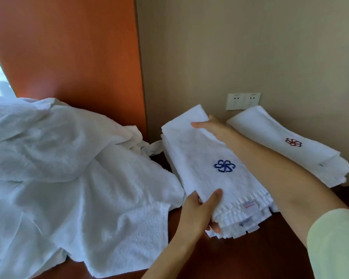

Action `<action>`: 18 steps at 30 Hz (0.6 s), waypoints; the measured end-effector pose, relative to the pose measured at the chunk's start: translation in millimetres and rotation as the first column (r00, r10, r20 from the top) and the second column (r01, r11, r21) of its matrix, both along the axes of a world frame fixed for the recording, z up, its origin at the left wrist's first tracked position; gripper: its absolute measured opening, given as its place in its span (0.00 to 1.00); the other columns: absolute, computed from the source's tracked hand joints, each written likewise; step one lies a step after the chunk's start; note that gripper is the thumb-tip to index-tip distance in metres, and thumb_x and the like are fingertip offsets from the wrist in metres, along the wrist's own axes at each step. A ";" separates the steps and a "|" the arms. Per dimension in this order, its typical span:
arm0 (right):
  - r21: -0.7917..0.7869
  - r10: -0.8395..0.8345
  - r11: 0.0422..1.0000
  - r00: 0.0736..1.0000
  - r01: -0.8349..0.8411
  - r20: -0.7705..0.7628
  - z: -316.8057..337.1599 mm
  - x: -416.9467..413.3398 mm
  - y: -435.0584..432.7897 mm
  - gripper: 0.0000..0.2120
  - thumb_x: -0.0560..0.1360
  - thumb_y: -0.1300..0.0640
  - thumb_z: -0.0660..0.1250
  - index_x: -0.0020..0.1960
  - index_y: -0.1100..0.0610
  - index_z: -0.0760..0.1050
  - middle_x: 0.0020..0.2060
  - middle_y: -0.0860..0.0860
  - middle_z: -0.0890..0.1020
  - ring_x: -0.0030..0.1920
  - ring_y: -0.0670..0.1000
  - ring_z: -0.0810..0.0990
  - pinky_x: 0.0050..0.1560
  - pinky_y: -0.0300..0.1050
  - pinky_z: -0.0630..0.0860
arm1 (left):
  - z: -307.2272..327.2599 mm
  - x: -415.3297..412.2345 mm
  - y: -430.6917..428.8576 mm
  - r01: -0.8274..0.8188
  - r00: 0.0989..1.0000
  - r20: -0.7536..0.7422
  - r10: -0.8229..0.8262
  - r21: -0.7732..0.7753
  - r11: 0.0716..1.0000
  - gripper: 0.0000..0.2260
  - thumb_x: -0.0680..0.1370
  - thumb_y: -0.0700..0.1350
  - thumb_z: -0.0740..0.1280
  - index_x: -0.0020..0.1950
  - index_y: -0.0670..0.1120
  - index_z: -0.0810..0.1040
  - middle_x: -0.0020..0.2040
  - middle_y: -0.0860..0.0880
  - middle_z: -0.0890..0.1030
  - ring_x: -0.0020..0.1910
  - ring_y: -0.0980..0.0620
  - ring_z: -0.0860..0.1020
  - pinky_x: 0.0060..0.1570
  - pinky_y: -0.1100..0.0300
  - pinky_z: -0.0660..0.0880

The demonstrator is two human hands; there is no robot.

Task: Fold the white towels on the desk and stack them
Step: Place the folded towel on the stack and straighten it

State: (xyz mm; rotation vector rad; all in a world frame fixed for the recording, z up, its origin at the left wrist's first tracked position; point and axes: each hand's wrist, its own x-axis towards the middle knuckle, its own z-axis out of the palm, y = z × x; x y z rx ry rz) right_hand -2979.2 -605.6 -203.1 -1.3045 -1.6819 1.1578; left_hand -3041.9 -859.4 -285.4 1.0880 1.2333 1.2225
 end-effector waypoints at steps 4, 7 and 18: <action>0.338 -0.299 0.931 0.827 0.142 0.476 -18.2 -10.8 3.3 0.36 0.73 0.50 0.73 0.74 0.59 0.61 0.69 0.57 0.68 0.67 0.59 0.70 0.62 0.50 0.70 | 1.6 -4.8 3.0 -0.089 0.995 -0.045 0.088 -0.004 0.996 0.18 0.75 0.55 0.71 0.56 0.45 0.72 0.38 0.48 0.83 0.27 0.53 0.79 0.27 0.64 0.74; 0.611 -0.432 0.784 0.614 -0.106 0.661 -10.4 -24.4 -7.5 0.34 0.76 0.51 0.68 0.77 0.52 0.57 0.74 0.58 0.60 0.73 0.59 0.59 0.70 0.55 0.59 | -0.2 -4.1 1.5 -0.219 0.920 -0.299 0.254 0.146 0.965 0.31 0.72 0.58 0.72 0.68 0.55 0.59 0.44 0.61 0.80 0.40 0.61 0.81 0.39 0.62 0.79; 0.221 -0.036 0.950 0.626 -0.220 0.779 -33.0 -31.2 -20.6 0.31 0.80 0.35 0.45 0.79 0.43 0.42 0.78 0.47 0.40 0.78 0.57 0.40 0.73 0.68 0.44 | -25.6 -8.1 9.6 0.150 0.538 -0.795 0.281 0.418 0.896 0.31 0.79 0.62 0.40 0.79 0.52 0.43 0.79 0.52 0.38 0.76 0.58 0.35 0.77 0.52 0.49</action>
